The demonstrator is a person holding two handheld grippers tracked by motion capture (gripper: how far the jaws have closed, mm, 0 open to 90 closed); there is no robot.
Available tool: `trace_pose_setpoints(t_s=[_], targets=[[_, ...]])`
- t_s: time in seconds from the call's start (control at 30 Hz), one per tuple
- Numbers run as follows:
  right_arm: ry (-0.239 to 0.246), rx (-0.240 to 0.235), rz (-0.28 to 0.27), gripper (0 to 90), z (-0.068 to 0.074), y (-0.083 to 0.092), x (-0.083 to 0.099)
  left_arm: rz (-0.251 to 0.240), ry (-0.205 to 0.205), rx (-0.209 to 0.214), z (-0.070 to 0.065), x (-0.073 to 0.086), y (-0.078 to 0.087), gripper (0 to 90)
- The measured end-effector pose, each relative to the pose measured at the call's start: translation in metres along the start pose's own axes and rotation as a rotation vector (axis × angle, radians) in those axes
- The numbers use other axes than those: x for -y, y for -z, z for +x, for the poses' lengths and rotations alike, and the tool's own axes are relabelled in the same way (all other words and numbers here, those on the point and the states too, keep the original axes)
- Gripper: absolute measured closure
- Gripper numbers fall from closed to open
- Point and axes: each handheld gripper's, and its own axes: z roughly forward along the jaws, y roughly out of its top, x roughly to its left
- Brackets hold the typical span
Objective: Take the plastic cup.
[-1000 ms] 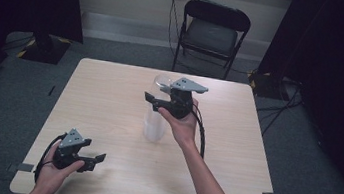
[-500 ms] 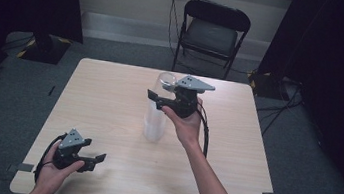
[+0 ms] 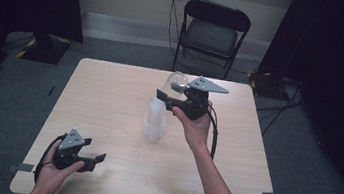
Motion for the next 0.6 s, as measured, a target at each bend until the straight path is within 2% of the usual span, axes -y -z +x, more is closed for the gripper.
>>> trace_pose_setpoints(t_s=[0.17,0.37,0.6], targets=[[-0.012,0.014,0.0,36.0,-0.005,0.009,0.003,-0.012,0.006,-0.008,0.002,0.0,0.001,20.3],[-0.028,0.034,0.02,36.4,-0.008,0.022,0.009,-0.044,-0.02,-0.019,0.0,-0.001,0.002,23.4],[-0.065,0.041,0.028,36.4,-0.01,0.037,0.02,-0.058,-0.013,-0.006,-0.006,-0.003,-0.002,23.5]])
